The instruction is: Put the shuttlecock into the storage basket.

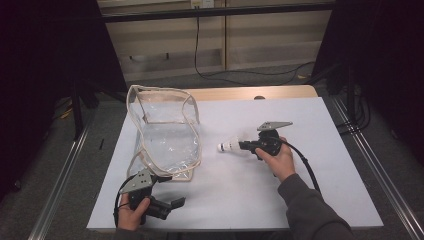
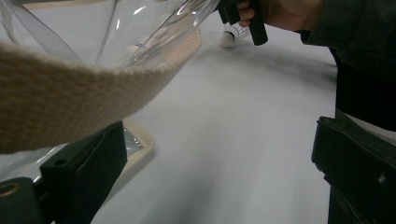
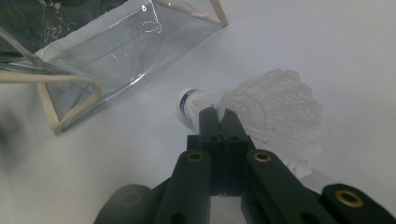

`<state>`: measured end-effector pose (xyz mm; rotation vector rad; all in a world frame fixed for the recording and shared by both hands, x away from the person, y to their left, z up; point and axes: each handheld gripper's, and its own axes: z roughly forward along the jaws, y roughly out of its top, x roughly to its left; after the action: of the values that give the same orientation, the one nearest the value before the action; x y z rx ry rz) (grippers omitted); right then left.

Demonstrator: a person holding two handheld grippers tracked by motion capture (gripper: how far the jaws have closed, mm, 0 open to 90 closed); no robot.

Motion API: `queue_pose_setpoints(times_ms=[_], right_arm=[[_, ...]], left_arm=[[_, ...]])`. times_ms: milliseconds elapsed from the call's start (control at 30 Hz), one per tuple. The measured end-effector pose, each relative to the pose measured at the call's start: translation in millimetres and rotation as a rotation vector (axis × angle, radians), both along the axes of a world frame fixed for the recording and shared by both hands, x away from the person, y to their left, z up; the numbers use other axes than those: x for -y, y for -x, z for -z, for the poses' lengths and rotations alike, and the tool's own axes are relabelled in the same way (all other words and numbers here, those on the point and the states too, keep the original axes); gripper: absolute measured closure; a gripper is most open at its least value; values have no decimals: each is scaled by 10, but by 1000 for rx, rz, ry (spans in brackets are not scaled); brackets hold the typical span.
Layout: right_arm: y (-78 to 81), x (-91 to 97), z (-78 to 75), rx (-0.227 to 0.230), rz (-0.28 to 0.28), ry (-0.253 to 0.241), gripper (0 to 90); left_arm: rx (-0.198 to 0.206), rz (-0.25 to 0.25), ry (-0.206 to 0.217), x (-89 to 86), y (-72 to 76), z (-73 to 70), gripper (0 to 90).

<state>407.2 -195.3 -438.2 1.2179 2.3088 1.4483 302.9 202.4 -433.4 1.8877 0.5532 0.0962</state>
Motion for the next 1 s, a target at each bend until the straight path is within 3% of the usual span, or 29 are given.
queue_pose_setpoints(times_ms=[1000], right_arm=[[-9, -37, 50, -22, 21, 11, 895]], left_arm=[[-1, 1, 2, 2, -3, 1, 32]])
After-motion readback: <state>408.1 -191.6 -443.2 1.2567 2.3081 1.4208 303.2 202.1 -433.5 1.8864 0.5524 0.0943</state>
